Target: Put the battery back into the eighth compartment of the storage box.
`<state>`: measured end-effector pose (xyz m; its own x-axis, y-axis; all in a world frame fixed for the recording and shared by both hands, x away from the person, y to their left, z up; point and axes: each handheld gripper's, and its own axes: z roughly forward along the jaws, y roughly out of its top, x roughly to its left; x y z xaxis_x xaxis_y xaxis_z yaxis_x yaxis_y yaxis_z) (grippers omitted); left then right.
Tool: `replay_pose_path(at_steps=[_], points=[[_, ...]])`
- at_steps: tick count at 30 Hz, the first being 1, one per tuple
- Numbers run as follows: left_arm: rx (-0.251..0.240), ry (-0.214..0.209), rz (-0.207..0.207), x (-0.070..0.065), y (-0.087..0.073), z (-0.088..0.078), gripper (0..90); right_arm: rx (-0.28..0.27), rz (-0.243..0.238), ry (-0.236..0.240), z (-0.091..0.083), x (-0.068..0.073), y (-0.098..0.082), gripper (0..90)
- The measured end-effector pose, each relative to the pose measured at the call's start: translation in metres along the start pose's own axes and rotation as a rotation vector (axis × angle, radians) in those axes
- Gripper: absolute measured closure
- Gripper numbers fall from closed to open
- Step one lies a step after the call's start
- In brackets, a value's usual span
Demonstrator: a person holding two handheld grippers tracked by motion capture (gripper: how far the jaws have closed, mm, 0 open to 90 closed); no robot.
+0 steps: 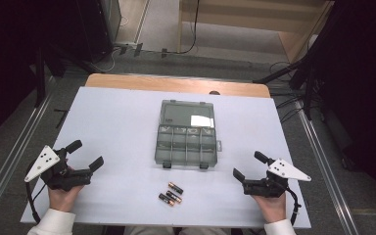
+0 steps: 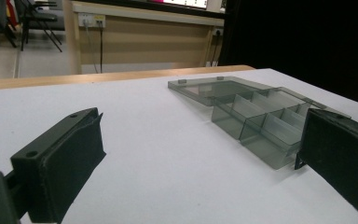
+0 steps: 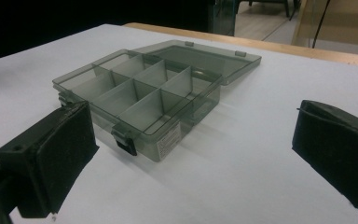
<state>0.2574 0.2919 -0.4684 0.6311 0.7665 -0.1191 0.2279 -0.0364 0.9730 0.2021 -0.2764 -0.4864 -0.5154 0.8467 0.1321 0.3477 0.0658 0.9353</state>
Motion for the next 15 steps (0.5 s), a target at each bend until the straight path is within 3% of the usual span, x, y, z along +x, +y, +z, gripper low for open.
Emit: replay_pose_path(at_steps=[4,15], points=[[0.002,0.001,0.0,0.0,0.0,0.0,0.0,0.008,0.009,0.013,0.003,0.002,0.002,0.0],[0.0,0.005,0.002,-0.001,0.0,-0.001,0.0,0.055,-0.023,0.046,0.017,0.019,0.01,0.0]])
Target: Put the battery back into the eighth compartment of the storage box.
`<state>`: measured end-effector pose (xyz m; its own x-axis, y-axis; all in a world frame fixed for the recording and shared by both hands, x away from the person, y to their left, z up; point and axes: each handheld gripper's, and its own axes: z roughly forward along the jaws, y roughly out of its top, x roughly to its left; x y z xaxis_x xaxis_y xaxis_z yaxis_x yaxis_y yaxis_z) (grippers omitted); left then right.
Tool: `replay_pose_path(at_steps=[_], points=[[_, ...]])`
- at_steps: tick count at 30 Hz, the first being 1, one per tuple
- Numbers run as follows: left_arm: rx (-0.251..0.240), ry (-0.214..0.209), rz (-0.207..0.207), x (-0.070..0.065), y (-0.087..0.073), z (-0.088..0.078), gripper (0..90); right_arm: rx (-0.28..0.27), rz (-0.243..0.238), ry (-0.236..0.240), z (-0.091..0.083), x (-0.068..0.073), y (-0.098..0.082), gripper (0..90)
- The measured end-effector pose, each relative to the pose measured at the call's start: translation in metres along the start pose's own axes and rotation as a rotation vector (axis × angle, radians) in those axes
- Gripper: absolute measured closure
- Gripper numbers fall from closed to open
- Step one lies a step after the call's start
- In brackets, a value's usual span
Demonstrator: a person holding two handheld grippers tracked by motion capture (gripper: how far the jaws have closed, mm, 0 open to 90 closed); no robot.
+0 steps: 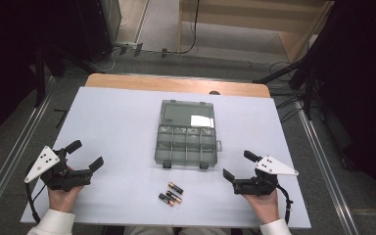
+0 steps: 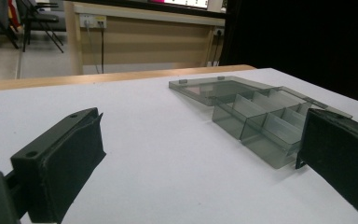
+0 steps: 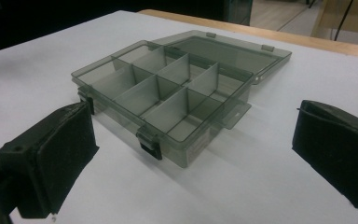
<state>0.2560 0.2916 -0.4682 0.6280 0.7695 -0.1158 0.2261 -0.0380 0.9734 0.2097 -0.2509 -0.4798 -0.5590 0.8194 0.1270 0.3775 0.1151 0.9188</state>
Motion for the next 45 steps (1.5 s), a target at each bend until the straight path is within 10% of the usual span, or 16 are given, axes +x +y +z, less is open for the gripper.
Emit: replay_pose_path(at_steps=[45], points=[[0.005,-0.012,0.004,-0.001,0.0,0.003,0.0,0.345,-0.201,0.118,0.067,0.076,0.023,0.7]])
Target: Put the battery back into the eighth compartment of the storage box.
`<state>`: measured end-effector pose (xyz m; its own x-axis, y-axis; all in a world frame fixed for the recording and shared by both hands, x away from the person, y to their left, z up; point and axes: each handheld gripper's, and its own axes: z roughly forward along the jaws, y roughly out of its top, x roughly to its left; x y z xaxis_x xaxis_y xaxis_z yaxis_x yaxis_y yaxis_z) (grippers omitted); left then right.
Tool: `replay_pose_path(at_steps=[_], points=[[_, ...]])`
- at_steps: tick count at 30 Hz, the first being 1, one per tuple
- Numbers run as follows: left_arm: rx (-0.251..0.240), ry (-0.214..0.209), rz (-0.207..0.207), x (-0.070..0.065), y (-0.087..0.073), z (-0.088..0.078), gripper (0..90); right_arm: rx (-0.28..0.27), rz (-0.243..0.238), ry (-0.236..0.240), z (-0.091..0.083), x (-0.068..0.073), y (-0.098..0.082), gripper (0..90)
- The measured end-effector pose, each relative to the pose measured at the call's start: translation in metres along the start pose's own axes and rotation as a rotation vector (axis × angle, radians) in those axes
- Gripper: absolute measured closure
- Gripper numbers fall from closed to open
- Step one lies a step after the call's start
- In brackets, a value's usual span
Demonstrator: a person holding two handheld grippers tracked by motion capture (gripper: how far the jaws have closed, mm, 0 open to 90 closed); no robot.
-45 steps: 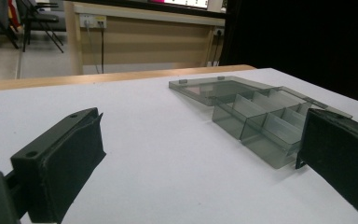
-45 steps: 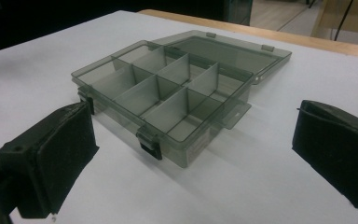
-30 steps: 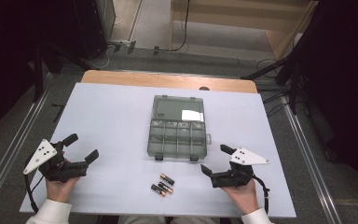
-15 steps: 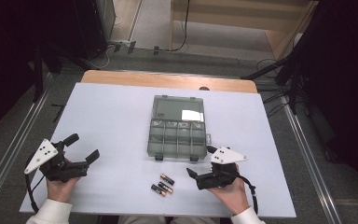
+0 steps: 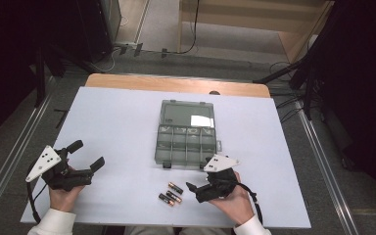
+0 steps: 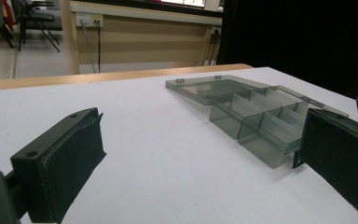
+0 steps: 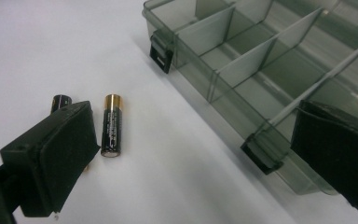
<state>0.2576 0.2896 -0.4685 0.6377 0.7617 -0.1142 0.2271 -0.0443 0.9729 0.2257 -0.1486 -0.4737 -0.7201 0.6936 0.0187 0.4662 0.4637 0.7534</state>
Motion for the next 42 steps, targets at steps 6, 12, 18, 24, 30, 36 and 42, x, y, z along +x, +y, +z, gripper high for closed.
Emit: replay_pose_path(at_steps=[6,12,18,24,30,36,42], points=[[0.0,-0.001,-0.001,0.0,0.0,0.0,0.0,0.089,-0.015,0.023,0.016,0.006,0.009,0.7],[0.004,-0.004,-0.002,0.0,0.0,0.001,0.0,0.153,-0.041,0.028,0.029,0.013,0.016,0.7],[0.006,-0.007,0.001,0.0,0.0,0.001,0.0,0.232,-0.064,0.027,0.042,0.021,0.022,2.2],[0.011,-0.007,0.001,0.0,0.0,0.002,0.0,0.286,-0.071,0.032,0.051,0.026,0.026,5.0],[0.01,-0.007,0.002,0.0,0.0,0.002,0.0,0.327,-0.059,0.048,0.056,0.027,0.029,12.8],[0.01,-0.006,0.001,0.0,0.0,0.002,0.0,0.389,-0.058,0.073,0.059,0.029,0.036,28.0],[0.01,-0.003,0.002,0.0,0.0,0.001,0.0,0.419,-0.084,0.084,0.06,0.032,0.042,39.7]])
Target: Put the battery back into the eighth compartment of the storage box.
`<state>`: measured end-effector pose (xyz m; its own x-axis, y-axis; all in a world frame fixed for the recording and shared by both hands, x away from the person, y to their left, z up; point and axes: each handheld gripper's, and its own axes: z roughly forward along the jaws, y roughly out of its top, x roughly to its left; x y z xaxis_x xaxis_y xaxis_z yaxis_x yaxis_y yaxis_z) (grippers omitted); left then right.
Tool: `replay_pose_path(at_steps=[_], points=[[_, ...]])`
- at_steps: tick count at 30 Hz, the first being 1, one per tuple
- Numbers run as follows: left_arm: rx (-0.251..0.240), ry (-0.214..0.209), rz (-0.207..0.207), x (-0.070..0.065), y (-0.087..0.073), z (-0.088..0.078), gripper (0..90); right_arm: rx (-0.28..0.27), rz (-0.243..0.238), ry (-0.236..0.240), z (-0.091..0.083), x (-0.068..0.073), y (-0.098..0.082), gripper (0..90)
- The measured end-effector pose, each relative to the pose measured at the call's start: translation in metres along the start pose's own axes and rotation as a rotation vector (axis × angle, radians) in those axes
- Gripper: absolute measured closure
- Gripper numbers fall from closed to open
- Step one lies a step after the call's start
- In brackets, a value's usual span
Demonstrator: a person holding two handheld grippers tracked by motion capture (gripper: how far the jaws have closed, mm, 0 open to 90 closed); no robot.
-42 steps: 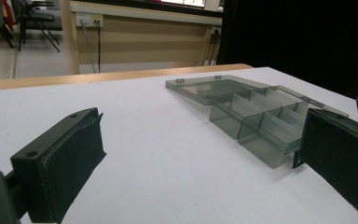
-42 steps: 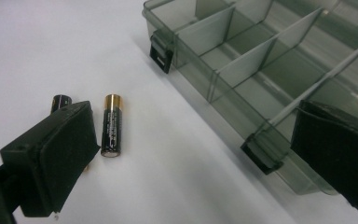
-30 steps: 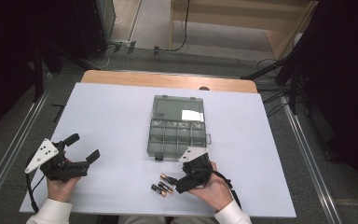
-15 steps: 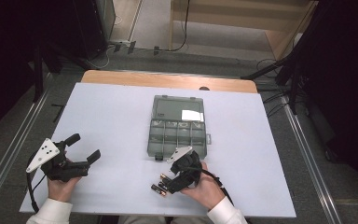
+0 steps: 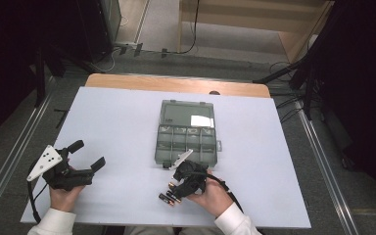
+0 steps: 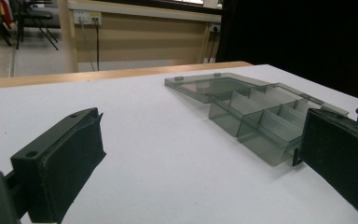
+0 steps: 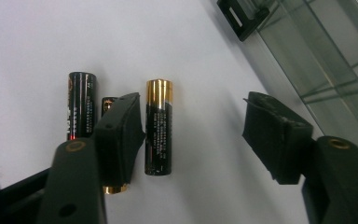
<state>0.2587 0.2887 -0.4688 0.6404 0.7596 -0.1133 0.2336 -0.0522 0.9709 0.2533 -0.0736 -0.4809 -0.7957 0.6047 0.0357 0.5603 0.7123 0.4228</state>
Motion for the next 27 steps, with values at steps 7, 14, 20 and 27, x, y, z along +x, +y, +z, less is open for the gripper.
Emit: replay_pose_path(at_steps=[7,14,20,27], points=[[-0.001,0.0,0.001,0.0,0.0,0.0,0.0,0.043,-0.033,0.005,0.0,0.005,0.007,49.9],[0.0,-0.002,0.001,0.0,0.0,0.0,0.0,0.124,-0.062,0.009,0.006,0.01,0.014,66.4],[-0.001,-0.002,-0.003,0.001,0.0,0.0,0.0,0.143,-0.033,0.013,0.006,0.011,0.017,77.5],[-0.002,-0.002,-0.005,0.001,0.0,0.0,0.0,0.148,0.005,0.023,0.006,0.009,0.018,78.0]])
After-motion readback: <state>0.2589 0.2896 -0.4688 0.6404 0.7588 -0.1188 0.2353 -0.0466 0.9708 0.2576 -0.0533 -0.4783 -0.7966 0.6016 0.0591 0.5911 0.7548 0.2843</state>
